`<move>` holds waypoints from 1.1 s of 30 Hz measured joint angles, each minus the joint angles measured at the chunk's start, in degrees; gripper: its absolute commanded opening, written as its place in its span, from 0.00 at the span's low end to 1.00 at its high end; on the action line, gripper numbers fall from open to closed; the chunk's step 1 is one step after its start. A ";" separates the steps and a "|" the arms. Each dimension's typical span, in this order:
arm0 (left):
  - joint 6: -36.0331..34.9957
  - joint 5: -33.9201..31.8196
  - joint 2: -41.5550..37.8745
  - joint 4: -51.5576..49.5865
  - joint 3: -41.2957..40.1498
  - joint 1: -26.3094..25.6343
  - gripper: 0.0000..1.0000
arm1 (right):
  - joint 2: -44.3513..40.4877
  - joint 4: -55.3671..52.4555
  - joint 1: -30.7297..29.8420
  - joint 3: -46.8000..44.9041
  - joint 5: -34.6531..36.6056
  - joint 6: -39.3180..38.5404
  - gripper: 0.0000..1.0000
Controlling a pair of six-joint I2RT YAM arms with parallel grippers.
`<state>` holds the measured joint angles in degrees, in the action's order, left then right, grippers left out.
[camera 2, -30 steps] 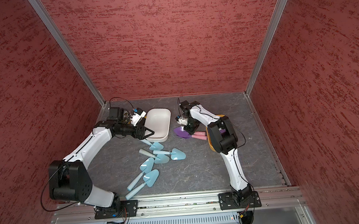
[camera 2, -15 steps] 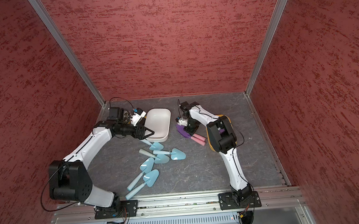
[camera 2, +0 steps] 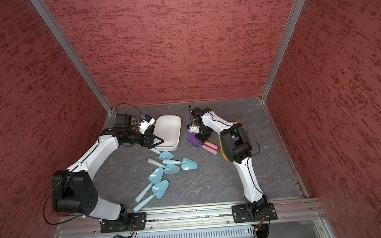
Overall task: Sort the small shovels by color and place them into the storage box
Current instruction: Pick up the shovel from the center of the board.
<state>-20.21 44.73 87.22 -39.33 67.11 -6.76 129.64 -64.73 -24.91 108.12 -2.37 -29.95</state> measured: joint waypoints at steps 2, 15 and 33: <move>0.00 0.00 0.00 0.00 0.00 0.00 1.00 | -1.18 0.20 0.00 -0.42 0.00 0.20 0.00; 0.02 0.02 0.00 0.46 -0.46 0.00 1.00 | -6.45 1.57 0.15 -3.43 0.02 2.29 0.00; 1.49 -0.07 1.75 -0.33 3.74 -2.97 1.00 | -14.80 1.55 2.60 -4.11 -1.14 6.80 0.00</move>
<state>-18.72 44.66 88.97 -39.66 70.85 -9.74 114.85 -63.18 -22.31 104.01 -3.51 -23.16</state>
